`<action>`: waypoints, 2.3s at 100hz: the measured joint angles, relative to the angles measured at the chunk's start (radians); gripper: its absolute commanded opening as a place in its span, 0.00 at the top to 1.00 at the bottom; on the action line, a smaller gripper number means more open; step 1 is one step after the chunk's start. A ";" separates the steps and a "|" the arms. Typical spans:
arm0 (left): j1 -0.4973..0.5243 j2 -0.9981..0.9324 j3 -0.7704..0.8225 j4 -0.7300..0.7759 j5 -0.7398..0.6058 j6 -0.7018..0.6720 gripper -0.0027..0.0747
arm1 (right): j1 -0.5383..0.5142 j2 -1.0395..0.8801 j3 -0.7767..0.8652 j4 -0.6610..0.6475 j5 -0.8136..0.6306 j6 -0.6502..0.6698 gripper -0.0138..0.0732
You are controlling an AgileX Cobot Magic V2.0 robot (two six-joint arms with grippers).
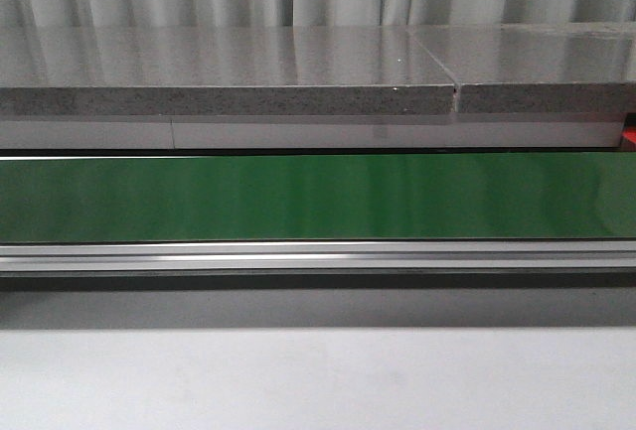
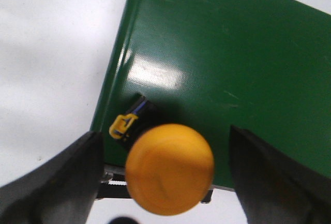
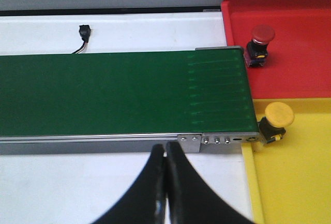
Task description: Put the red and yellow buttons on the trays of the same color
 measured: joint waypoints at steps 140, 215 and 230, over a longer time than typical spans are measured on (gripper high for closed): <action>0.264 0.017 -0.128 0.130 0.200 -0.074 0.28 | 0.000 0.000 0.000 0.000 0.002 0.000 0.92; 0.342 0.263 -0.128 0.203 0.122 -0.118 0.28 | 0.000 0.000 0.000 0.000 0.002 0.000 0.92; 0.342 0.300 -0.128 0.203 0.053 -0.125 0.28 | 0.000 0.000 0.000 0.000 0.002 0.000 0.92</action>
